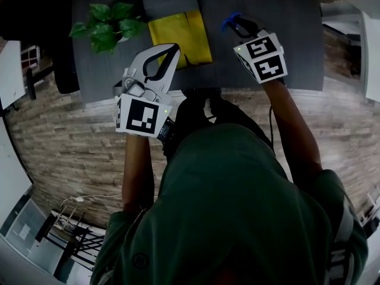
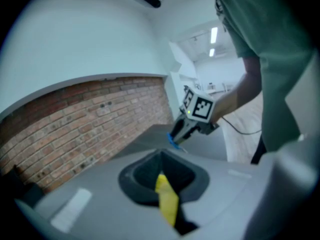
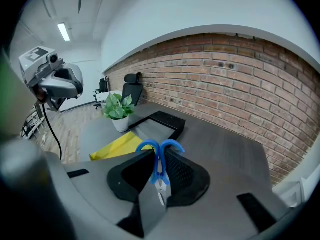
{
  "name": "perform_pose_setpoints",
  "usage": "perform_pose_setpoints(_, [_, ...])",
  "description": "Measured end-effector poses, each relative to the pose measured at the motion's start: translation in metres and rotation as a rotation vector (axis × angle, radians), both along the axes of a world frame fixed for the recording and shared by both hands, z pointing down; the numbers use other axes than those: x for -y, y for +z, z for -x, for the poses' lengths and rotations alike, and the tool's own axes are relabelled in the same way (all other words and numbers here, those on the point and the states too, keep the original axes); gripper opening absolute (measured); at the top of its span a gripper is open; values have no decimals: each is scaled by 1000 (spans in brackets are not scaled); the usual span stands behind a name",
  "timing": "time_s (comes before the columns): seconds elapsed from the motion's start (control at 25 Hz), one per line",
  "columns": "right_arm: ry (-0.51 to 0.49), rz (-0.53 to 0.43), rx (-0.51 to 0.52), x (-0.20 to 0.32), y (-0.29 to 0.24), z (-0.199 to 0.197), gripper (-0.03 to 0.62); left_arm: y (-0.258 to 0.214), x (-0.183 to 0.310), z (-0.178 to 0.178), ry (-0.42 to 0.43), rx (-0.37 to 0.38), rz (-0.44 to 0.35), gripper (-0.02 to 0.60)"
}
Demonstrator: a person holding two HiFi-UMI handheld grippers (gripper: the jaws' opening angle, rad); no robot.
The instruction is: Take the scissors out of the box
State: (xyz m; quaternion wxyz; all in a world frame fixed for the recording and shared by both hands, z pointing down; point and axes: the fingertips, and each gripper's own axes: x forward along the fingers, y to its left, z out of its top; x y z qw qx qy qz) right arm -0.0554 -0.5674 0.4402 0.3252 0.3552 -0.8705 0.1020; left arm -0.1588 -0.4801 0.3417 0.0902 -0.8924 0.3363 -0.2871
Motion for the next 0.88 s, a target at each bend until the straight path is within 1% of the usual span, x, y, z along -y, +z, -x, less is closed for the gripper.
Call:
perform_pose_setpoints(0.44, [32, 88, -36, 6, 62, -33, 74, 8, 1, -15, 7, 25, 40, 0])
perform_pose_setpoints(0.76, [47, 142, -51, 7, 95, -39, 74, 20, -4, -17, 9, 37, 67, 0])
perform_pose_setpoints(0.88, [51, 147, -51, 9, 101, -39, 74, 22, -5, -15, 6, 37, 71, 0])
